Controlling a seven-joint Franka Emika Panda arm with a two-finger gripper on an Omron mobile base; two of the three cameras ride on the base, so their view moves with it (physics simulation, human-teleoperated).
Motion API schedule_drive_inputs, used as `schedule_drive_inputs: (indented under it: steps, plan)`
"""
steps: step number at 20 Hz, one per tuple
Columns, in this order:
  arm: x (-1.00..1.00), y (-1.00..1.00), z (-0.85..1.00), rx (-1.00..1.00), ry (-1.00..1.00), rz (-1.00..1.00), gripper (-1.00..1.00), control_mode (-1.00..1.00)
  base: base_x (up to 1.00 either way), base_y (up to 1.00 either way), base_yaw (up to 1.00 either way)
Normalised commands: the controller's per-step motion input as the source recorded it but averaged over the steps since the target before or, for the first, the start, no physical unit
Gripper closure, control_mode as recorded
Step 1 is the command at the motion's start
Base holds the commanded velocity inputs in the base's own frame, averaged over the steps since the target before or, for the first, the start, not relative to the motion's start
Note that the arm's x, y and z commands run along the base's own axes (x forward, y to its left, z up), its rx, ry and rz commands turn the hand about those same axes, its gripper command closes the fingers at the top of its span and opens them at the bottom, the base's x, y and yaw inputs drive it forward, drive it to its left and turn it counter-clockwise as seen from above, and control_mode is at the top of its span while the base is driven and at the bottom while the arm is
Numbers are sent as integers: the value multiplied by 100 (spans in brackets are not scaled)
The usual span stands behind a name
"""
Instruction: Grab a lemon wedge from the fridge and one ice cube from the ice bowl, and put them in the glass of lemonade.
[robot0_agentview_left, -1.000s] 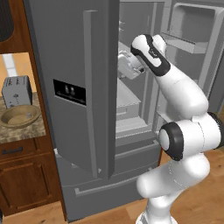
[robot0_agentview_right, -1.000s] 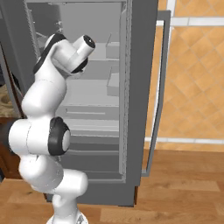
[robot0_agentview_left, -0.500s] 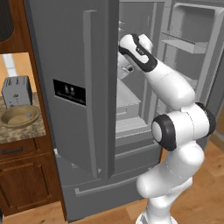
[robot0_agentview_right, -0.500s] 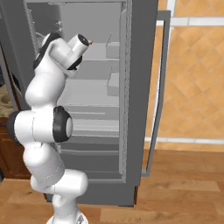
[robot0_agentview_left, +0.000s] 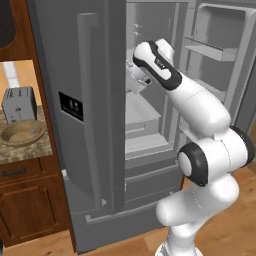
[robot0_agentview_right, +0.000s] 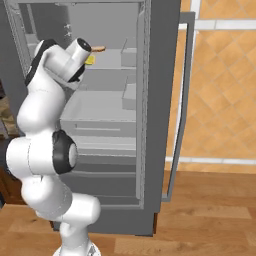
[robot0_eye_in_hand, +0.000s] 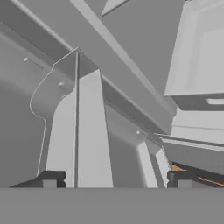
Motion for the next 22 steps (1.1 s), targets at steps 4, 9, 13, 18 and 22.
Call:
schedule_drive_inputs:
  steps: [4,9,13,18,22]
  plan:
    - [-88,49,-34,3,-21,2,-100,-100,0,0,0]
    - [-86,36,-19,9,-36,1,-100,-100,0,0,0]
    - [-63,43,26,6,-25,0,-100,-100,0,0,0]
    - [-42,41,41,4,-4,0,-100,-100,0,0,0]
    - [-26,6,54,0,5,0,-100,-100,0,0,0]
